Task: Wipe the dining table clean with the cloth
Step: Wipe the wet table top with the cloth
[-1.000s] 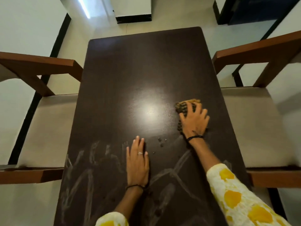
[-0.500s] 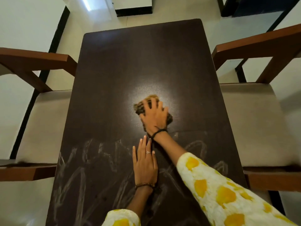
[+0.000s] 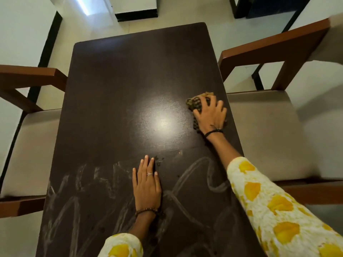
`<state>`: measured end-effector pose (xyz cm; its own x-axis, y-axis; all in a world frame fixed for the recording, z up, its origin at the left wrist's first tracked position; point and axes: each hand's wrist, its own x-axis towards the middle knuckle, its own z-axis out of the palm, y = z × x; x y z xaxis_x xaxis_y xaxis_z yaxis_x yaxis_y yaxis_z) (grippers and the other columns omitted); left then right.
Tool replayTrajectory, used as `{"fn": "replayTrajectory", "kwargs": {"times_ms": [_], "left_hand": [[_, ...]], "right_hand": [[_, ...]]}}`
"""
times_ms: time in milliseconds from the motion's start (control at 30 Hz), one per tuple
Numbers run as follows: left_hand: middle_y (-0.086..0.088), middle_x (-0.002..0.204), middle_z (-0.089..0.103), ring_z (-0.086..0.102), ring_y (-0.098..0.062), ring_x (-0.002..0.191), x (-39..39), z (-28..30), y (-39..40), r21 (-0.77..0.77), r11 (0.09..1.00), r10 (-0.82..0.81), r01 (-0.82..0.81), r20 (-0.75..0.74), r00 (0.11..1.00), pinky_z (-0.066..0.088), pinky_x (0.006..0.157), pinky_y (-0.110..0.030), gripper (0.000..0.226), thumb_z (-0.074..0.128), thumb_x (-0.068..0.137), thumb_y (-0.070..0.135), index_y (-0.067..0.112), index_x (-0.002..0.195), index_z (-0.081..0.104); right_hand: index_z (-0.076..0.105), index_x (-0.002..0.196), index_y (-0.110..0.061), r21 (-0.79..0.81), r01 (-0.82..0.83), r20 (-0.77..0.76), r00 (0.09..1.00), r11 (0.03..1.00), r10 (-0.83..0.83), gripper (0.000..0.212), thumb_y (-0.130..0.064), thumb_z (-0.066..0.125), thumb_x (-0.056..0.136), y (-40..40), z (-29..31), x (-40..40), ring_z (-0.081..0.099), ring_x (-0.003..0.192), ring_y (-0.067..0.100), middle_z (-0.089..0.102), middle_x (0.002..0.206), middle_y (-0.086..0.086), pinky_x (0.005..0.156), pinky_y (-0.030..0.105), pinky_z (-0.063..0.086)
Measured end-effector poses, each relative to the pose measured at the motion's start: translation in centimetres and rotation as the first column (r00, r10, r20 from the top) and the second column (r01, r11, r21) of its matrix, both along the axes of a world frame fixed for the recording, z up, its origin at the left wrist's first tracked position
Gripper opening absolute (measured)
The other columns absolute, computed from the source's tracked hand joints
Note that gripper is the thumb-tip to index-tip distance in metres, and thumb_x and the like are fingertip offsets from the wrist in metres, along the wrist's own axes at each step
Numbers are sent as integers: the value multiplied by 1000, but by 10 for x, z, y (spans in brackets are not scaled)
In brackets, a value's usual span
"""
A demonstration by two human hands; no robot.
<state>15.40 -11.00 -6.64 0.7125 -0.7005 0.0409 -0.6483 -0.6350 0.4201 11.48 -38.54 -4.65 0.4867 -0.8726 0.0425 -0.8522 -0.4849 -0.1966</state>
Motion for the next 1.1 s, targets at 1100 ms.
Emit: {"fn": "replayTrajectory", "kwargs": {"times_ms": [1100], "left_hand": [[-6,145,34,18,-11,136,-2,3,-1,32,999,7,-7,-16,1000,0,114,-29,49,25,92,29,11,136,39]], "right_hand": [[53,119,-22,-103,-1,59,998,995,7,66,-38,80,61,113,-10,-139,55,76,28,60,110,13,62,34,45]]}}
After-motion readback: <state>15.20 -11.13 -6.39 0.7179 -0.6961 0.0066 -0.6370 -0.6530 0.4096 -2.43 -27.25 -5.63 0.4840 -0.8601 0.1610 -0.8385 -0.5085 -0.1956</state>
